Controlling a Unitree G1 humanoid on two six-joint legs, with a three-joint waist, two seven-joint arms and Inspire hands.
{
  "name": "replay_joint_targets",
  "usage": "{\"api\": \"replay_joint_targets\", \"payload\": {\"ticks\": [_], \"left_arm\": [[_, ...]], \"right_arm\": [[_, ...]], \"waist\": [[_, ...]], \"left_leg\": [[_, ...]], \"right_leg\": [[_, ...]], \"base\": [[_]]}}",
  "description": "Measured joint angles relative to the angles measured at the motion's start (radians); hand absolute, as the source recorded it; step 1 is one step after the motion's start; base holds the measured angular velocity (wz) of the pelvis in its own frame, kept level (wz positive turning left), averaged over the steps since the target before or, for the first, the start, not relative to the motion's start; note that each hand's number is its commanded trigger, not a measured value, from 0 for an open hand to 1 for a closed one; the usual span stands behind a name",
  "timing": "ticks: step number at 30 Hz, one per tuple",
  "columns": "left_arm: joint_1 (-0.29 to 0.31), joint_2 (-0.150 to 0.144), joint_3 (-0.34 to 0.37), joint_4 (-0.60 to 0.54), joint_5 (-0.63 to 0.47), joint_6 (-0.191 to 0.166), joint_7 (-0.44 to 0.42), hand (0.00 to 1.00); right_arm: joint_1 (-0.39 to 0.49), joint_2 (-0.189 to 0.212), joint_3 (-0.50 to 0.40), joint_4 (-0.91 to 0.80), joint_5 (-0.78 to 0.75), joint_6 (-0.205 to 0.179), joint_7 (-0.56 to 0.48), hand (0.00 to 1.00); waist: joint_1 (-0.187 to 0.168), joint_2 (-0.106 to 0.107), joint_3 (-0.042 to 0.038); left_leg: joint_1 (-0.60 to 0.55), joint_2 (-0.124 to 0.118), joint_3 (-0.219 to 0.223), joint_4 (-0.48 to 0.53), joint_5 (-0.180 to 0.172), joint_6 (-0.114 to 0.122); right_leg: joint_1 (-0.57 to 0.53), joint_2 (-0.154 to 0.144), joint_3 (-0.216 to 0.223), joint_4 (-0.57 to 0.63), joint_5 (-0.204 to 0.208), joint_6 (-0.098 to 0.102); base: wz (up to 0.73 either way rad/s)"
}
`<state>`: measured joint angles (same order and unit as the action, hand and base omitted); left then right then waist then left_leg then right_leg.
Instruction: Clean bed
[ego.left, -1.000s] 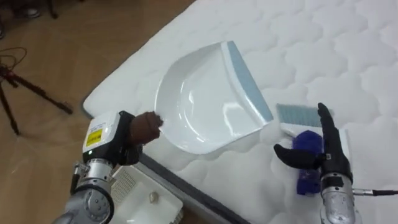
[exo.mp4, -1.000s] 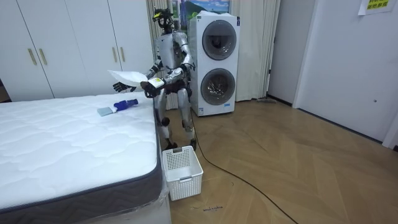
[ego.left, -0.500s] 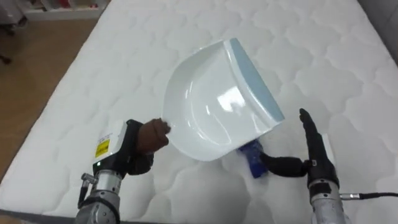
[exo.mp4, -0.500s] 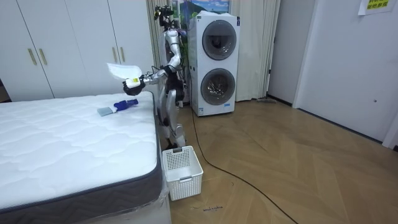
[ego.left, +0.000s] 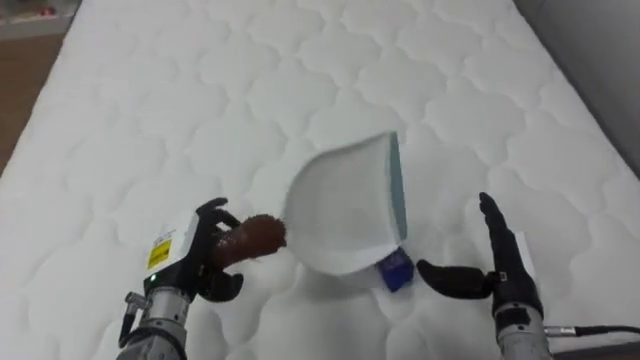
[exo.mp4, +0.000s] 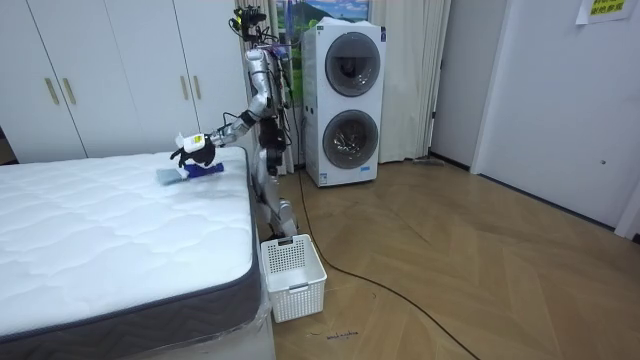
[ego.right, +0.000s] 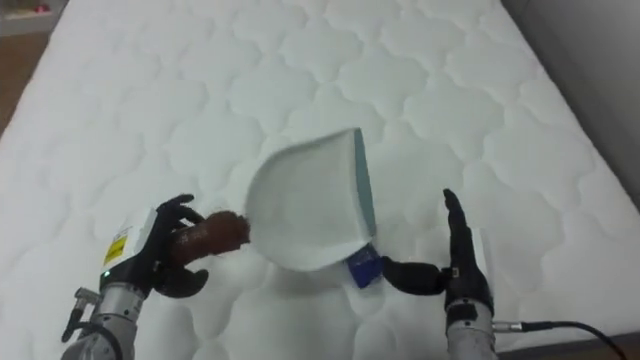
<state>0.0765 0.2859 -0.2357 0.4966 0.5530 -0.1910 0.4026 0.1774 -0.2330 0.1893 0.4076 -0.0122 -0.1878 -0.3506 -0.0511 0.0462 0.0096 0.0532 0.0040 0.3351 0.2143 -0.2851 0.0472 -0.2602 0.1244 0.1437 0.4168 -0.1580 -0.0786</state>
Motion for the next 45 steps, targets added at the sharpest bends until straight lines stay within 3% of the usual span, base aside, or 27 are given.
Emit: {"api": "replay_joint_targets", "payload": {"ticks": [2,3,7,13,15,19,22,24,28,33,37,39,45], "left_arm": [[0.011,-0.001,0.008,0.019,-0.015,0.001,-0.002,0.00],[0.013,-0.002,0.008,0.032,-0.016,0.001,-0.004,0.00],[0.060,-0.003,0.026,0.066,-0.052,0.005,-0.044,0.00],[0.083,-0.009,0.060,0.228,-0.136,0.019,-0.111,0.00],[0.083,-0.031,0.106,0.320,-0.180,0.033,-0.138,0.00],[0.098,-0.044,0.117,0.417,-0.264,0.046,-0.158,0.00],[0.121,-0.060,0.154,0.448,-0.287,0.038,-0.160,0.00],[0.125,-0.078,0.213,0.476,-0.287,0.037,-0.168,0.00],[0.138,-0.080,0.252,0.489,-0.285,0.038,-0.169,0.00],[0.146,-0.080,0.273,0.520,-0.254,0.051,-0.157,0.00],[0.147,-0.079,0.291,0.523,-0.230,0.093,-0.156,0.00],[0.147,-0.079,0.314,0.523,-0.203,0.116,-0.157,0.00],[0.152,-0.077,0.352,0.548,-0.187,0.122,-0.158,0.00]], "right_arm": [[-0.009,0.000,-0.001,0.042,-0.019,-0.001,0.006,0.00],[-0.012,0.000,-0.005,0.063,-0.034,0.000,0.007,0.00],[0.000,0.000,-0.028,0.144,-0.048,0.015,0.050,0.00],[-0.018,0.000,-0.078,0.337,-0.053,0.011,0.082,0.00],[-0.022,0.001,-0.081,0.394,-0.063,0.012,0.101,0.00],[-0.020,0.001,-0.084,0.497,-0.066,0.016,0.117,0.00],[-0.017,0.012,-0.106,0.593,-0.089,0.033,0.136,0.00],[-0.018,0.026,-0.145,0.662,-0.118,0.059,0.137,0.00],[0.004,0.031,-0.166,0.731,-0.165,0.121,0.136,0.00],[0.022,0.043,-0.184,0.827,-0.278,0.239,0.168,0.00],[0.023,0.051,-0.193,0.843,-0.311,0.305,0.233,0.00],[0.023,0.055,-0.216,0.843,-0.314,0.337,0.263,0.00],[0.029,0.066,-0.234,0.849,-0.352,0.410,0.303,0.00]], "waist": [[0.008,-0.003,-0.0005],[0.008,-0.003,-0.0004],[-0.003,-0.010,-0.0019],[0.005,-0.021,-0.0020],[0.005,-0.021,-0.0024],[0.004,-0.024,-0.0022],[0.011,-0.034,-0.0089],[0.017,-0.041,-0.0137],[0.024,-0.038,-0.0188],[0.027,-0.042,-0.0217],[0.028,-0.044,-0.0243],[0.028,-0.052,-0.0331],[0.031,-0.051,-0.0353]], "left_leg": [[0.008,0.000,0.017,0.010,-0.009,0.001],[0.012,-0.001,0.015,0.010,-0.009,0.001],[0.039,0.003,0.014,0.000,-0.009,0.001],[0.053,0.006,0.007,-0.009,-0.008,0.001],[0.055,0.007,-0.002,-0.017,-0.008,0.001],[0.066,0.014,-0.002,-0.019,-0.008,0.001],[0.078,0.020,-0.003,-0.020,-0.008,0.000],[0.100,0.023,-0.004,-0.034,-0.008,0.000],[0.136,0.029,-0.029,-0.042,-0.009,-0.002],[0.162,0.034,-0.092,-0.049,-0.016,-0.012],[0.186,0.037,-0.100,-0.065,-0.023,-0.022],[0.188,0.039,-0.102,-0.063,-0.025,-0.026],[0.214,0.054,-0.104,-0.063,-0.032,-0.040]], "right_leg": [[0.008,-0.043,-0.150,-0.005,-0.003,-0.020],[0.014,-0.048,-0.166,-0.008,-0.004,-0.022],[0.050,-0.033,-0.143,-0.041,0.004,-0.019],[0.069,-0.029,-0.147,-0.068,0.014,-0.014],[0.072,-0.026,-0.147,-0.077,0.018,-0.013],[0.098,-0.021,-0.154,-0.107,0.029,-0.014],[0.121,-0.017,-0.160,-0.126,0.034,-0.016],[0.143,-0.007,-0.148,-0.139,0.037,-0.020],[0.189,0.004,-0.146,-0.160,0.040,-0.024],[0.213,0.014,-0.151,-0.159,0.037,-0.033],[0.225,0.028,-0.142,-0.157,0.036,-0.042],[0.227,0.036,-0.136,-0.158,0.040,-0.050],[0.253,0.053,-0.125,-0.161,0.041,-0.065]], "base": [[-0.82],[-0.41],[-0.22],[0.02],[0.00],[0.03],[0.03],[-0.13],[-0.04],[0.03],[-0.10],[-0.10],[-0.08]]}}
